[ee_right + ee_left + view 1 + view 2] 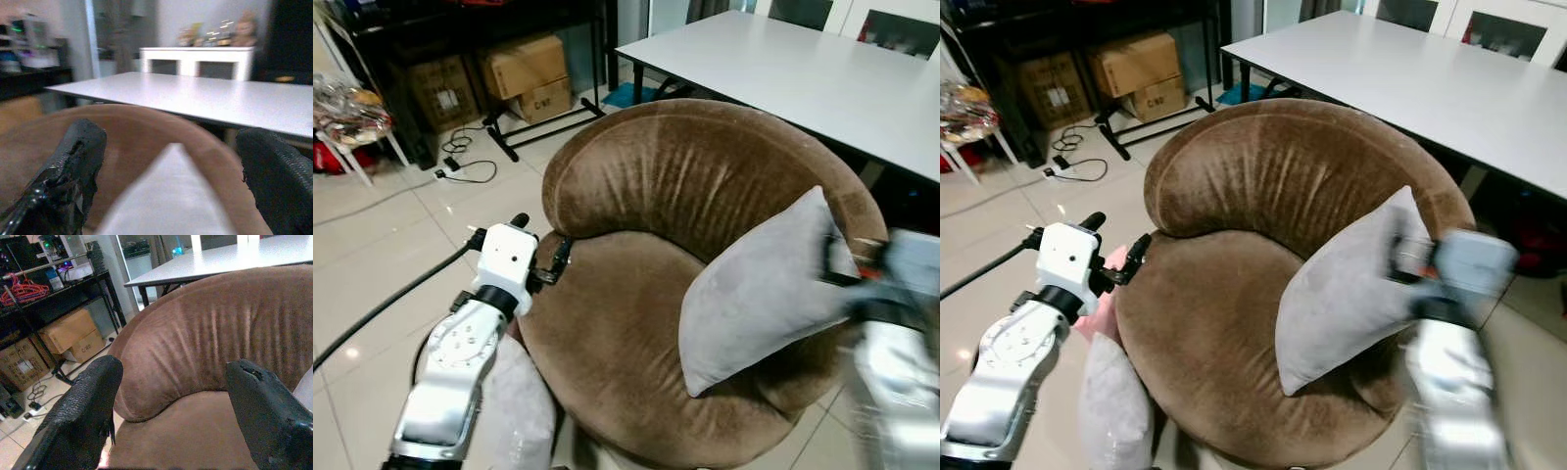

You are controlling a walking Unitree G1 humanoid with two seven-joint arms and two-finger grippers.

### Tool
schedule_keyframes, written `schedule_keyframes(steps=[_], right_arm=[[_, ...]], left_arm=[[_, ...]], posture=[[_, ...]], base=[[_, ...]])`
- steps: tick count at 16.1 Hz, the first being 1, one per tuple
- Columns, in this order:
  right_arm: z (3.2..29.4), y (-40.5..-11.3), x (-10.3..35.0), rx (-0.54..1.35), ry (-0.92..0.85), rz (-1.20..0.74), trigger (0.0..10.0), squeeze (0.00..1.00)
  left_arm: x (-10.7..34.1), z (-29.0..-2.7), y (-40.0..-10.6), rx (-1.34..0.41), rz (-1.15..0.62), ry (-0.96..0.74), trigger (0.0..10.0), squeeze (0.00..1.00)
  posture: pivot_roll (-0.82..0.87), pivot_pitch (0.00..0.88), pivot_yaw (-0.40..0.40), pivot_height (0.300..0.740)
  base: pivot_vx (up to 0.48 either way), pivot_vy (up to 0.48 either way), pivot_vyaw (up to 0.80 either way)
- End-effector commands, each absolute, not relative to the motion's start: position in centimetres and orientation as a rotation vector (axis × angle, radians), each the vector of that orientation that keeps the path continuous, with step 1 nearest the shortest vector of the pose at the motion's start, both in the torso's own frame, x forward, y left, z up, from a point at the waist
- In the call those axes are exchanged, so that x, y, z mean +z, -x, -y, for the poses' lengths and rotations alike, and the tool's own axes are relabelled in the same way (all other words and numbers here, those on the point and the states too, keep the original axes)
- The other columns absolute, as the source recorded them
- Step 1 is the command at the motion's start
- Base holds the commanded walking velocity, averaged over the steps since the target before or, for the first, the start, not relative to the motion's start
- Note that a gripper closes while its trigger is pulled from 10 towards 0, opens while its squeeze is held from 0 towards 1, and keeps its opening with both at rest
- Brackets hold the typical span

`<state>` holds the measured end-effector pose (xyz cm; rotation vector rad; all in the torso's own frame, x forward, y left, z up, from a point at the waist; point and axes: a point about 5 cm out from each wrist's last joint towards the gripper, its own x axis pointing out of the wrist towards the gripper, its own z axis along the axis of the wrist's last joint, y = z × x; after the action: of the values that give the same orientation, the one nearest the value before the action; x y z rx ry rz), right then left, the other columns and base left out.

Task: Move the pillow to the sofa from floor

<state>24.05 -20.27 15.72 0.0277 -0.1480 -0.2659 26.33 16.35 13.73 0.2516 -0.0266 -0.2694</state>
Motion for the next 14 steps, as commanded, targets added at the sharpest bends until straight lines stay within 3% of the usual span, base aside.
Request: schedule_keyframes(steps=[1, 3, 6, 14], right_arm=[[19.2, -24.1, 15.7, -0.224, -0.071, 0.134, 10.0, 0.00], [17.8, -24.4, 15.5, -0.114, -0.056, 0.113, 10.0, 0.00], [17.0, -25.1, 14.7, -0.053, 0.117, 0.063, 10.0, 0.00], [16.8, -25.2, 12.5, 0.012, 0.074, -0.085, 10.0, 0.00]], left_arm=[[13.6, -16.9, -26.1, -0.235, 0.029, -0.276, 10.0, 0.00], [13.4, -17.0, -26.1, -0.227, 0.027, -0.278, 10.0, 0.00], [13.2, -17.3, -25.9, -0.205, 0.028, -0.287, 10.0, 0.00], [12.4, -17.4, -25.1, -0.169, 0.022, -0.273, 10.0, 0.00]], posture=[[-0.05, 0.000, 0.003, 0.740], [-0.05, 0.000, -0.003, 0.740], [-0.04, 0.000, -0.027, 0.740], [-0.03, 0.000, -0.065, 0.740]], base=[[-0.244, 0.000, 0.00], [-0.244, 0.000, 0.00], [0.000, 0.000, 0.00], [0.000, 0.000, 0.00]])
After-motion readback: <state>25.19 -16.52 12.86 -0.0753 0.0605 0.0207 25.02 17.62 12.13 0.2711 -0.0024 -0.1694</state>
